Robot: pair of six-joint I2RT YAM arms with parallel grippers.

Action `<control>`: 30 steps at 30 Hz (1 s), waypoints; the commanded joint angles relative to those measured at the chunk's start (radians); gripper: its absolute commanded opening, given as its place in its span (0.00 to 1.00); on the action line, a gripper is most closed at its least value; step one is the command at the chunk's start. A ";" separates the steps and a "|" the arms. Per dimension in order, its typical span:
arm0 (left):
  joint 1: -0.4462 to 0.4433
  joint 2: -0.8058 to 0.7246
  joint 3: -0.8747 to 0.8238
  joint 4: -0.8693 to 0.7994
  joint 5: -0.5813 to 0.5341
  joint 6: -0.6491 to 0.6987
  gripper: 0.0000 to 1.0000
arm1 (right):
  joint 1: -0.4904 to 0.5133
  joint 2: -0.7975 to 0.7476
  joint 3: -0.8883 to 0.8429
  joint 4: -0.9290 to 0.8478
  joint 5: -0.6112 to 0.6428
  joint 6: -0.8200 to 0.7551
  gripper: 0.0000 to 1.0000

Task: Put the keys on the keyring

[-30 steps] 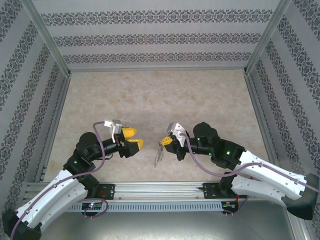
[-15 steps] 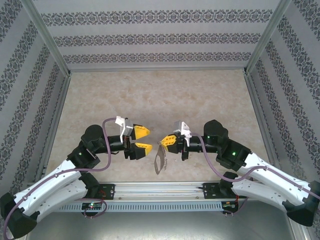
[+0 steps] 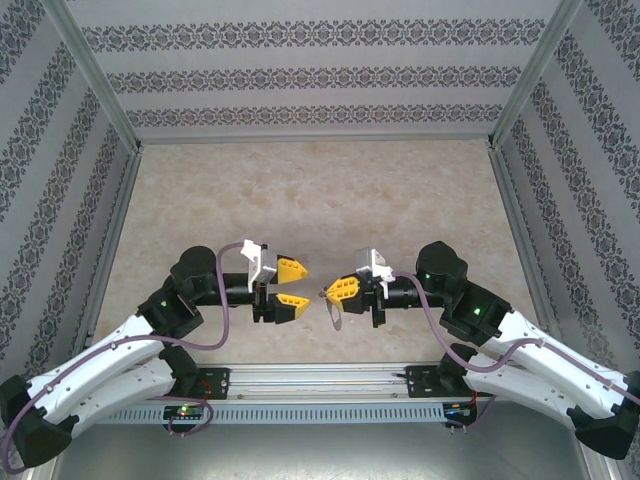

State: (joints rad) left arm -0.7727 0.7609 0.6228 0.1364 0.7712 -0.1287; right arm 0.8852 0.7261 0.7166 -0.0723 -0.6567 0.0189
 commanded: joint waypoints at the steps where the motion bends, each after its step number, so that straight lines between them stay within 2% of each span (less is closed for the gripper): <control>1: -0.028 0.009 0.038 -0.029 0.024 0.063 0.62 | -0.006 -0.017 -0.002 0.068 -0.051 0.007 0.00; 18: -0.055 -0.004 0.036 0.024 0.033 0.065 0.53 | -0.006 -0.017 -0.024 0.116 -0.072 0.037 0.00; 30: -0.062 0.016 0.055 0.056 0.052 0.057 0.50 | -0.006 -0.007 -0.031 0.126 -0.083 0.037 0.00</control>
State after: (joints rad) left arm -0.8131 0.7742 0.6399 0.1276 0.7937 -0.0784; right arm 0.8852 0.7227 0.6960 -0.0021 -0.7059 0.0498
